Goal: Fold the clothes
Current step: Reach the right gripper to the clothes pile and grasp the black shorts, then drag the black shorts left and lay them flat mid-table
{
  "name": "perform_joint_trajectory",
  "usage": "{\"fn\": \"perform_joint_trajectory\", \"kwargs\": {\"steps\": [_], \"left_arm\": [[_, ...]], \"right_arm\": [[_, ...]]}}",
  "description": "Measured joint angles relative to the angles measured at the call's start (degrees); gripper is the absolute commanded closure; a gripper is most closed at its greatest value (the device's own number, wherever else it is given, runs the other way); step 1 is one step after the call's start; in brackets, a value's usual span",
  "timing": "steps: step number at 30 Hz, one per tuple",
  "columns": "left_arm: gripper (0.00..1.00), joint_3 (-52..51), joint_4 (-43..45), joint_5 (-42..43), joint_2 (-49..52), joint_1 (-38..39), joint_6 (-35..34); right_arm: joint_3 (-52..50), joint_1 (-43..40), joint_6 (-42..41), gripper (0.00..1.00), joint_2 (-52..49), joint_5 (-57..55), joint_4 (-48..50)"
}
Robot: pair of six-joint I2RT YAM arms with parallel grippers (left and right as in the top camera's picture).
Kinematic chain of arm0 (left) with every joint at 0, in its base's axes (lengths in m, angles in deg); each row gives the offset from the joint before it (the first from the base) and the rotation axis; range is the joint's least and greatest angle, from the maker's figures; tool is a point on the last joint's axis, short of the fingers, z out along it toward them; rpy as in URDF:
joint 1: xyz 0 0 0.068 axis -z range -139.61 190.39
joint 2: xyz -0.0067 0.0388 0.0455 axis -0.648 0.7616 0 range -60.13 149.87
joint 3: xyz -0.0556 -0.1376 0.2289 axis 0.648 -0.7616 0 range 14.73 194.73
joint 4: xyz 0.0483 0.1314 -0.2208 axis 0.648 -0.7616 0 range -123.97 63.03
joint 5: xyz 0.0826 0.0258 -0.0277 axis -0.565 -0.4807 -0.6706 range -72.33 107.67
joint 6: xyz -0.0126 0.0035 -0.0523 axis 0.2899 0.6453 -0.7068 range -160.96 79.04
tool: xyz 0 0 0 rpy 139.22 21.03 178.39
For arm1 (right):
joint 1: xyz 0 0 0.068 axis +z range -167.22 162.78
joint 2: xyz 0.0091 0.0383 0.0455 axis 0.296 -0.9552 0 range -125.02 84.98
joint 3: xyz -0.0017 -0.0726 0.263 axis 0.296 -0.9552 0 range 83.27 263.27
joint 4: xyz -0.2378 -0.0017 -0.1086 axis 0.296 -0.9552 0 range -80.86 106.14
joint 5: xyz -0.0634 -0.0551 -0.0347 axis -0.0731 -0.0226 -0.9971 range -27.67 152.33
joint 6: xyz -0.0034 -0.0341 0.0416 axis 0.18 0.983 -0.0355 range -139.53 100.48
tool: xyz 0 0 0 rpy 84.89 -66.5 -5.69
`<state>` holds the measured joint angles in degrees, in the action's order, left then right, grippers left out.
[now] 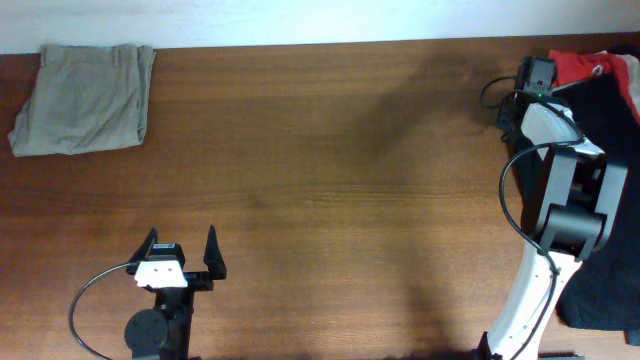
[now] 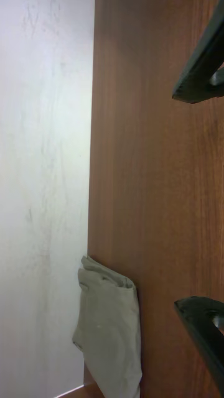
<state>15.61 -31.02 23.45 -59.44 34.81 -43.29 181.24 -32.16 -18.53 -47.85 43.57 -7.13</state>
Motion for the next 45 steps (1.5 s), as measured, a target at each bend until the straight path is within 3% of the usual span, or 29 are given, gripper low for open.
{"fn": "perform_joint_trajectory", "kwargs": {"steps": [14,19,29,38,39,41,42,43,44,45], "left_arm": [[0.01,0.00,0.00,0.00,0.00,0.00,0.00],[0.01,0.00,0.02,0.02,0.00,0.00,0.00],[0.01,0.00,0.00,0.00,0.00,0.00,0.00],[0.01,0.00,0.00,0.00,0.00,0.00,0.00],[0.01,0.00,0.00,0.00,0.00,0.00,0.00],[0.01,0.00,0.00,0.00,0.00,0.00,0.00],[0.01,0.00,0.00,0.00,0.00,0.00,0.00],[0.01,0.00,0.00,0.00,0.00,0.00,0.00],[0.01,0.00,0.02,0.02,0.00,0.00,0.00],[0.01,0.00,0.00,0.00,0.00,0.00,0.00]], "right_arm": [[-0.39,0.68,-5.62,0.96,22.99,-0.09,-9.57],[-0.39,16.63,-8.24,0.96,27.36,9.35,-9.14],[-0.44,48.28,-15.80,0.96,20.74,19.61,-7.50],[-0.48,59.28,-21.44,0.96,20.11,25.70,-6.71],[-0.48,59.34,-21.81,0.95,20.11,26.58,-6.75],[-0.48,59.34,-22.08,0.62,20.11,28.46,-6.80],[-0.48,59.34,-22.23,0.62,20.11,29.31,-7.08],[-0.48,59.34,-22.18,0.55,20.11,29.86,-7.34],[-0.48,59.23,-22.21,0.39,20.11,30.08,-7.61],[-0.48,58.95,-22.18,0.38,20.11,30.29,-8.22]]}}
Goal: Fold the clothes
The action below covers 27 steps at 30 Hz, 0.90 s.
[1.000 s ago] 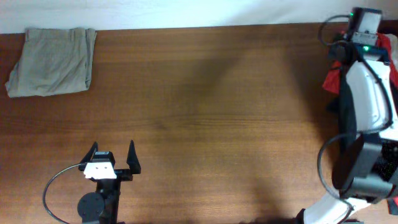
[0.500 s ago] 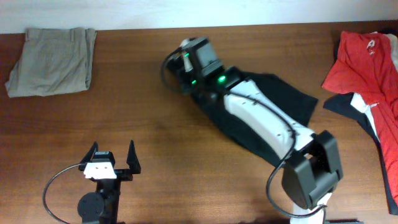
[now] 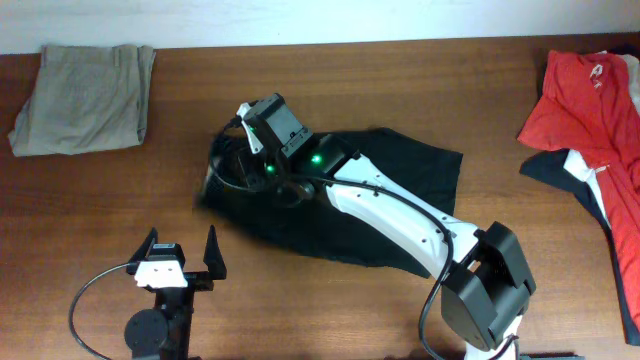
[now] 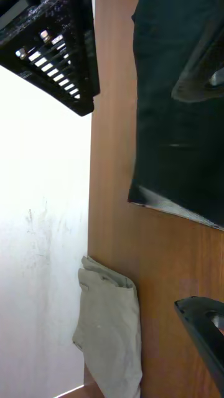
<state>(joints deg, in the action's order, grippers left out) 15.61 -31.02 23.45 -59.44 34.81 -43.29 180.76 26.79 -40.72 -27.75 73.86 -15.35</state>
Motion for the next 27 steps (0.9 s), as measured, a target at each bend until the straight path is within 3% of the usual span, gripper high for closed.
{"fn": "perform_joint_trajectory", "kwargs": {"steps": [3,5,11,15,20,27], "left_arm": [[0.01,0.00,0.00,0.00,0.00,0.00,0.00],[0.01,0.00,0.00,0.02,0.00,0.00,0.00],[0.01,0.00,0.00,0.00,-0.02,0.00,0.00],[0.01,-0.02,0.02,0.00,0.00,0.00,0.00],[0.01,-0.04,0.02,0.02,0.00,0.00,0.00],[0.01,-0.04,0.02,0.00,0.00,0.00,0.00]], "right_arm": [[0.00,-3.63,0.74,0.28,0.37,0.37,-3.56],[0.00,-7.74,1.01,0.01,1.51,0.13,-7.41],[0.09,-30.84,1.64,0.01,4.61,-2.60,-24.46],[-2.23,-41.05,1.68,0.01,4.68,-5.53,-36.39],[-17.05,-45.55,1.70,0.00,4.66,-6.34,-31.65],[-27.93,-45.75,1.75,0.14,4.63,-4.76,-18.47]]}}
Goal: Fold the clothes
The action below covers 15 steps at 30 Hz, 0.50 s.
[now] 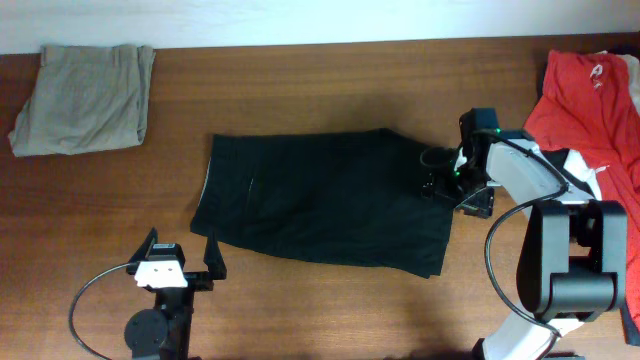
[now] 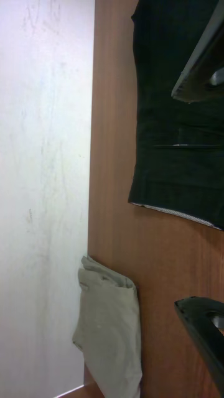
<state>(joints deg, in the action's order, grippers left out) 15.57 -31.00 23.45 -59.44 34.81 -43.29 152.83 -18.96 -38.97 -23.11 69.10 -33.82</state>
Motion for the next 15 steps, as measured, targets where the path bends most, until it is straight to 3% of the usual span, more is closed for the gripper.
{"fn": "perform_joint_trajectory", "kwargs": {"steps": [1,7,8,10,11,15], "left_arm": [[0.01,0.00,0.00,0.00,0.00,0.00,0.00],[0.01,0.00,0.00,0.00,0.00,0.00,0.00],[0.01,0.00,0.00,0.00,0.00,0.00,0.00],[0.01,0.00,0.00,0.00,0.00,0.00,0.00],[0.01,0.00,0.02,0.02,0.00,0.00,0.00],[0.01,0.00,0.00,0.00,0.00,0.00,0.00]], "right_arm": [[-0.68,0.00,0.07,0.15,0.00,0.39,1.75],[-3.28,0.00,-0.11,0.48,0.00,1.51,7.87],[-3.48,0.00,-0.07,0.56,0.00,1.62,8.68],[-3.65,0.00,-0.11,0.86,0.00,1.73,9.97],[-3.89,0.00,-0.22,0.96,0.00,1.70,10.49],[-4.39,0.00,-0.24,0.96,0.00,2.19,17.55]]}}
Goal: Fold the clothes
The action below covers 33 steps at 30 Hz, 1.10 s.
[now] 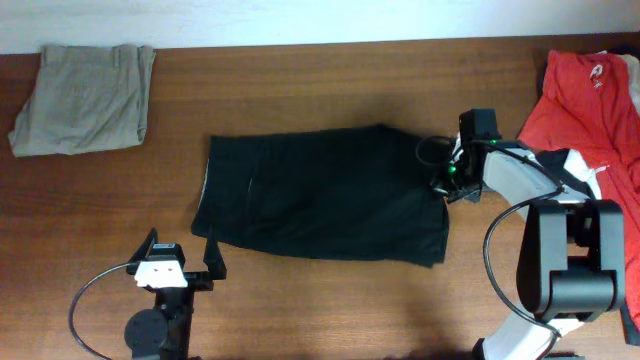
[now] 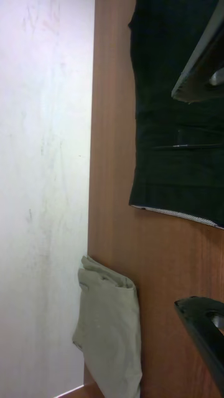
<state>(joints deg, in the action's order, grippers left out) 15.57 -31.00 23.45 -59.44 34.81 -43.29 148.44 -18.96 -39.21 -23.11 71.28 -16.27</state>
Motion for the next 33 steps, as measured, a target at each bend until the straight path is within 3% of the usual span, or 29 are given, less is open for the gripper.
{"fn": "perform_joint_trajectory", "kwargs": {"steps": [5,10,11,12,13,22,25,28,33], "left_arm": [[0.01,0.00,0.00,0.00,-0.02,0.00,0.00],[0.01,0.00,0.00,0.00,0.00,0.00,0.00],[0.01,0.00,0.00,0.00,0.00,0.00,0.00],[0.01,0.00,0.00,0.00,0.00,0.00,0.00],[0.01,0.00,0.00,0.00,0.00,0.00,0.00],[0.01,0.00,0.00,0.00,0.00,0.00,0.00],[0.01,0.00,0.00,0.00,0.00,0.00,0.00],[0.01,0.00,0.00,0.00,0.04,0.00,0.00],[0.01,0.00,0.00,0.00,0.04,0.00,0.00]], "right_arm": [[-0.48,0.00,-0.04,0.96,0.00,0.00,12.74],[-0.50,0.00,-1.14,0.94,0.00,0.00,15.43],[-0.50,0.00,-1.16,0.73,0.00,0.00,15.78],[-0.50,0.00,-1.22,0.27,0.00,0.00,16.31],[-0.50,0.00,-1.22,0.02,0.00,-0.09,16.26],[-0.42,0.00,-2.75,0.01,0.63,-0.04,10.38],[-0.42,0.00,-3.04,0.01,6.14,-0.02,5.70],[0.31,-2.16,-3.10,0.01,20.39,-0.02,-0.13],[0.63,-11.04,-3.37,0.01,21.14,-0.11,-7.06]]}}
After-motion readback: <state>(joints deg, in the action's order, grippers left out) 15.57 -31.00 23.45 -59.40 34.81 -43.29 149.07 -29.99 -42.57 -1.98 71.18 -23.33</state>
